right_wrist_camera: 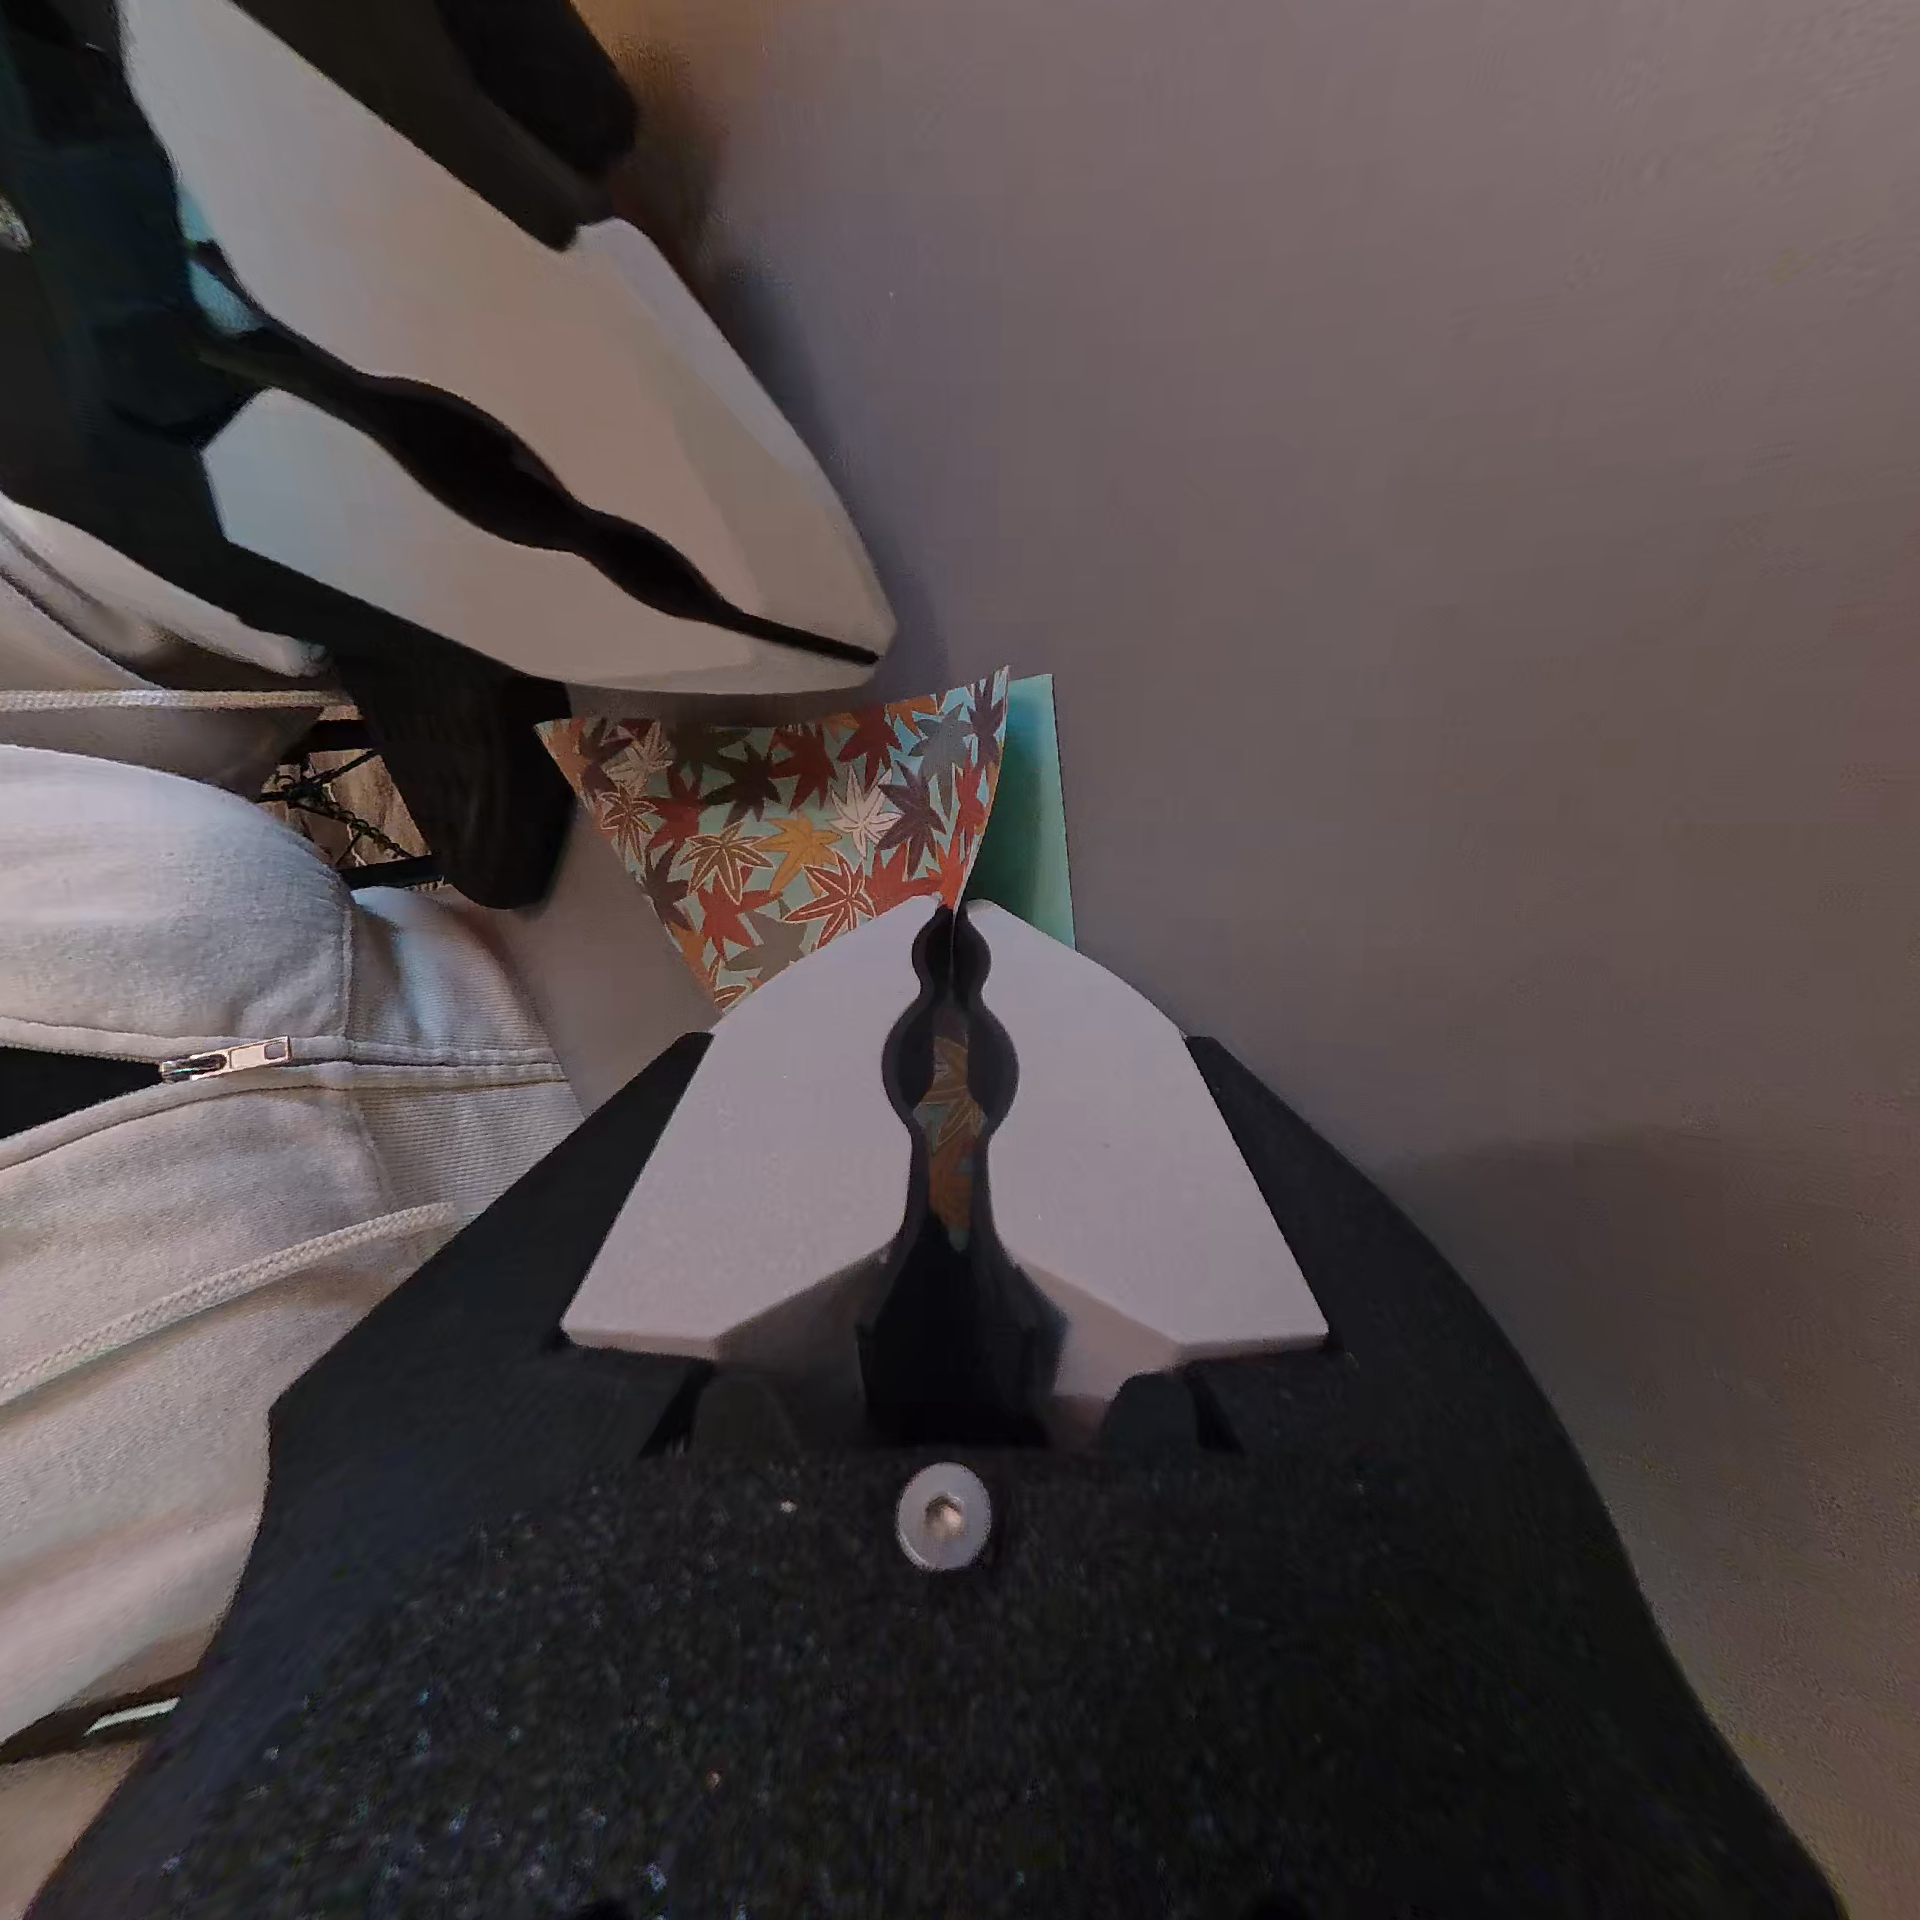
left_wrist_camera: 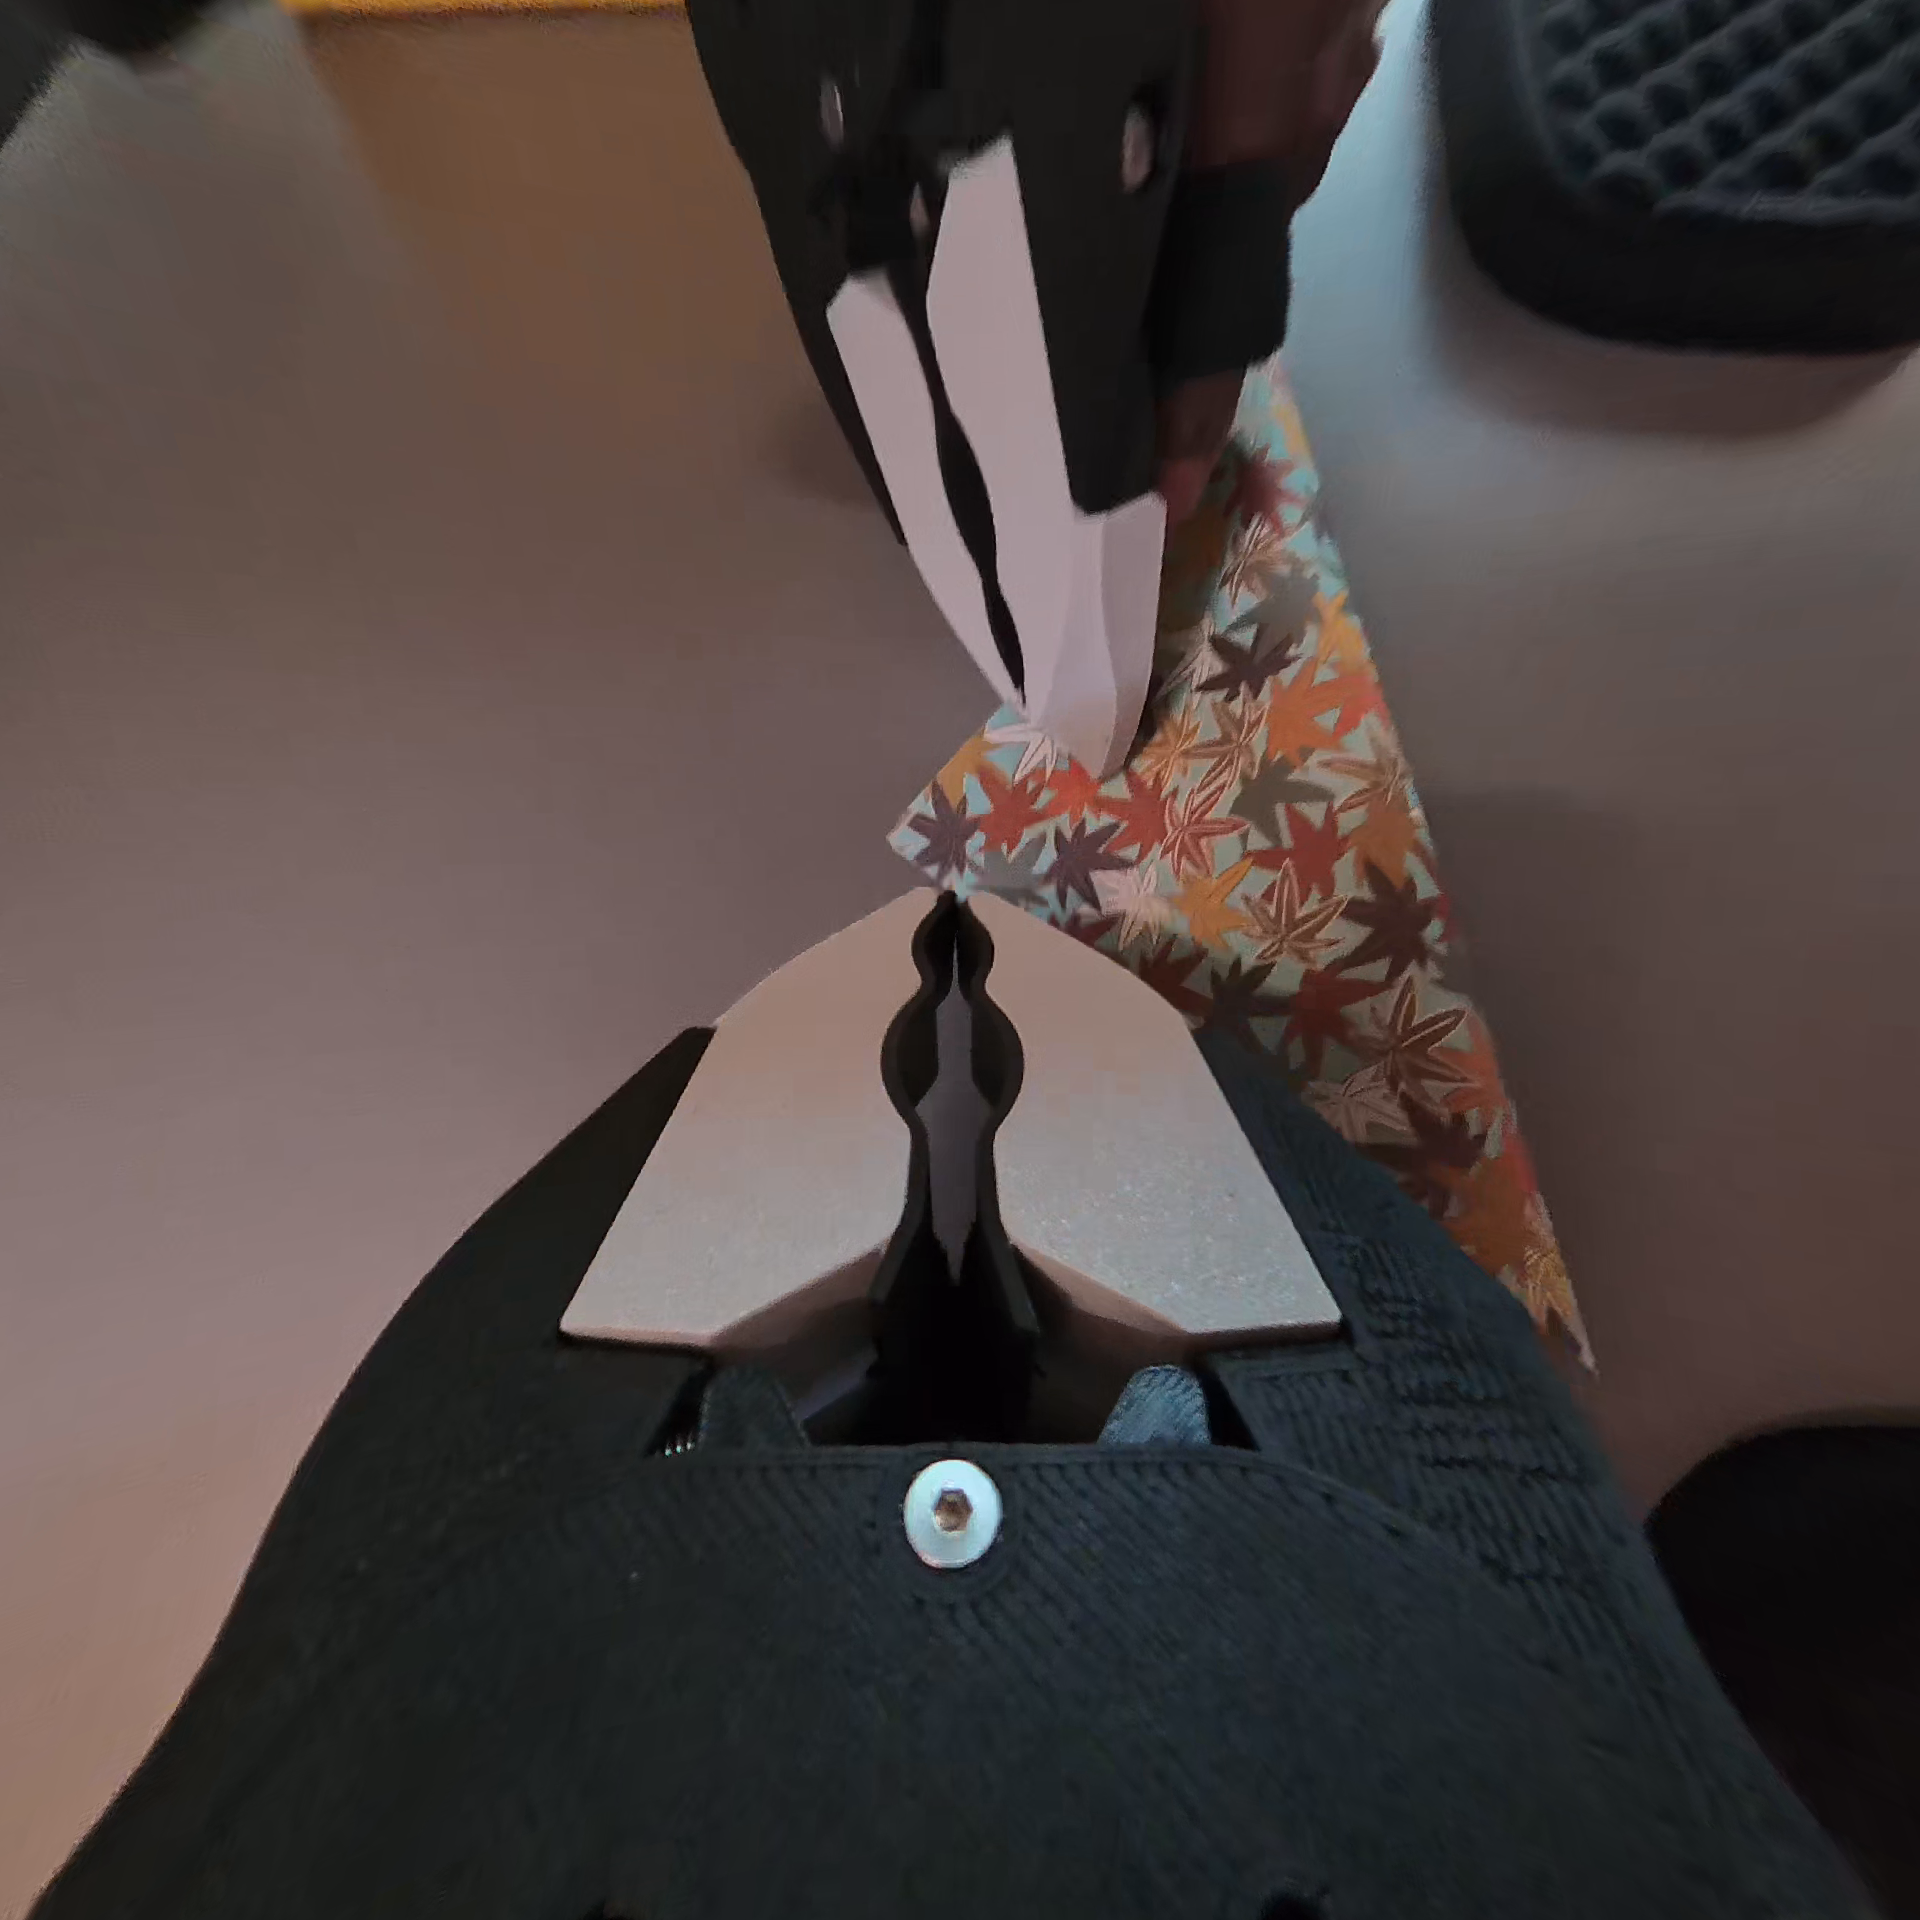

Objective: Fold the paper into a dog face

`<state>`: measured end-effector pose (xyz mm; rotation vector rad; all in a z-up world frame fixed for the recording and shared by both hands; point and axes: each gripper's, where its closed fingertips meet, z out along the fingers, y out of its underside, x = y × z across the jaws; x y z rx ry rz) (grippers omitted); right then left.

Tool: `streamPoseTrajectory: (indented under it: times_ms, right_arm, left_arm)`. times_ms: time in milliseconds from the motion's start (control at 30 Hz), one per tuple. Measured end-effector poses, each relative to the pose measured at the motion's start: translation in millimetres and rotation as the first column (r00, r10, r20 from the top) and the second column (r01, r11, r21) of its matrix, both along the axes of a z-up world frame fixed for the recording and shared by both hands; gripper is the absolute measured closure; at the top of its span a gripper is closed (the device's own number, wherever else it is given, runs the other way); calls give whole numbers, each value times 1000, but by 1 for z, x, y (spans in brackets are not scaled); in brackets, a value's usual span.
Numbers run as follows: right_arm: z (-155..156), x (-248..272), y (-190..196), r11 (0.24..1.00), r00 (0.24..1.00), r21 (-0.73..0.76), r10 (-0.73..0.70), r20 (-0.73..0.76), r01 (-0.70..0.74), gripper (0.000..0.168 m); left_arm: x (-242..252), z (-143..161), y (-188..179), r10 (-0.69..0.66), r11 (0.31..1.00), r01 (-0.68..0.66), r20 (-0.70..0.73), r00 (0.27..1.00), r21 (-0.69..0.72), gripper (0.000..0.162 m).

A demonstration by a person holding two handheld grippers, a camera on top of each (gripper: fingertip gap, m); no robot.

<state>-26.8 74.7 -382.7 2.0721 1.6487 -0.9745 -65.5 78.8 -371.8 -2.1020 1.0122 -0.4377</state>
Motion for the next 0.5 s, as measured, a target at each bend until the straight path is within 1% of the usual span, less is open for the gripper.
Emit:
streamPoseTrajectory:
  times_ms: [67, 200, 267, 367, 500]
  right_arm:
    - [0, 0, 0, 1000, 1000, 5, 4, 1, -4, 168]
    - [0, 0, 0, 1000, 1000, 17, 12, 3, -12, 168]
    - [0, 0, 0, 1000, 1000, 20, 14, 5, -14, 168]
    - [0, 0, 0, 1000, 1000, 26, 15, 7, -15, 168]
    - [1, 0, 0, 999, 1000, 49, 21, -2, -21, 168]
  left_arm:
    - [1, -6, -3, -16, 1000, 15, -10, 1000, -18, 162]
    - [9, 4, 0, -29, 999, 28, 16, 999, 39, 162]
    - [15, 5, 1, -42, 998, 42, 1, 999, 54, 162]
    - [15, -11, -1, -52, 998, 55, -95, 994, 23, 161]
    - [16, -11, -3, -42, 999, 42, -55, 998, 0, 162]
